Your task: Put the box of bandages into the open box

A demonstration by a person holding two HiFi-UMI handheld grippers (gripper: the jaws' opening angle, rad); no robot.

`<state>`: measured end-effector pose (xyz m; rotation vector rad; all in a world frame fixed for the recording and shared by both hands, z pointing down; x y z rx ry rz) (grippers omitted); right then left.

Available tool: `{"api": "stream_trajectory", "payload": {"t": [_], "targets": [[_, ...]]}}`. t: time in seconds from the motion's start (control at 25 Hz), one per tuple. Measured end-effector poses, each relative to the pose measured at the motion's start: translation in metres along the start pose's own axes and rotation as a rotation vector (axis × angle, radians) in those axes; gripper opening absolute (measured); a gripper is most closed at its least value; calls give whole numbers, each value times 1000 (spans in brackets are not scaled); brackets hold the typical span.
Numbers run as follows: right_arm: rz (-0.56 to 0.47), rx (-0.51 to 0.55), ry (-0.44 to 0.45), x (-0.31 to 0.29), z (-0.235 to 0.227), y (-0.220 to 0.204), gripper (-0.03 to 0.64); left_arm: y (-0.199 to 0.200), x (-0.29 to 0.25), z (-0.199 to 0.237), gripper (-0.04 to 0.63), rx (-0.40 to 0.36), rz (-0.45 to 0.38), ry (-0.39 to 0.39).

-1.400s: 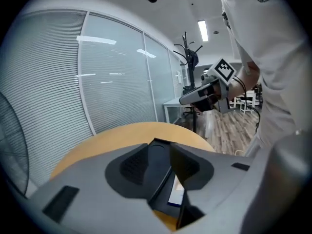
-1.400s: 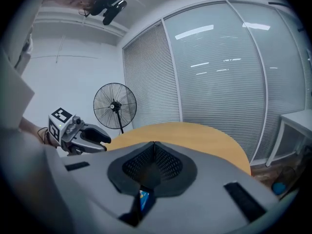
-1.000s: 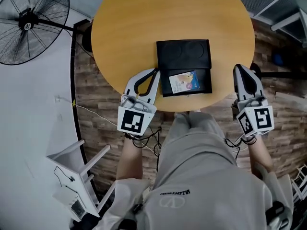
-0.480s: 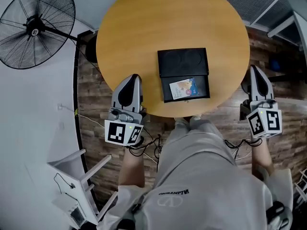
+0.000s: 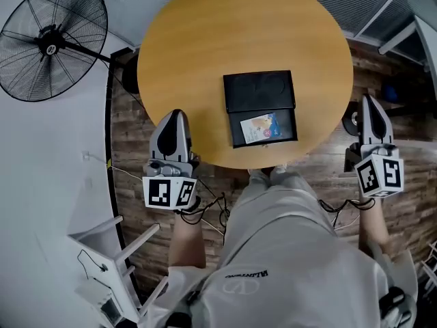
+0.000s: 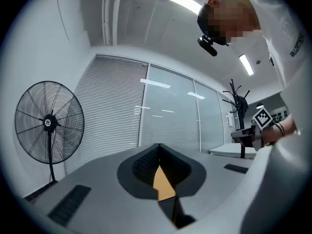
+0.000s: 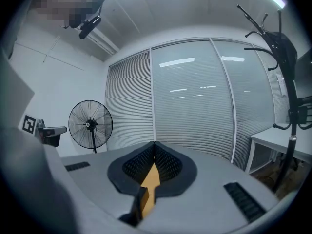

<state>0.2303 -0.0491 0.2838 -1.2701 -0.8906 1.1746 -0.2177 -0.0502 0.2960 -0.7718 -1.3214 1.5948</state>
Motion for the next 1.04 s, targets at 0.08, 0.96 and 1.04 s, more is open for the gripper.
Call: {"api": "stream_trajectory", "payload": {"t": [0.08,0.96,1.04], "targets": [[1,6,1,0,0,-1,17,-1,0,-3,8,-8,3,-3],[18,-1,15,-3,-3,-7,17,-7,-2,-9,8,-20,23,-3],[19,1,16,-3,-3,-8,17,-8,-1,-9,8,-20,24,-3]]}}
Point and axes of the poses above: the fingertips, and each gripper's own axes: x backward along the fingers, z to its left, y out of its top, the point moved 9 cm from there along x, backward along the fingers, and after that the axes turned 12 degrees about x, right-handed, at the moved point
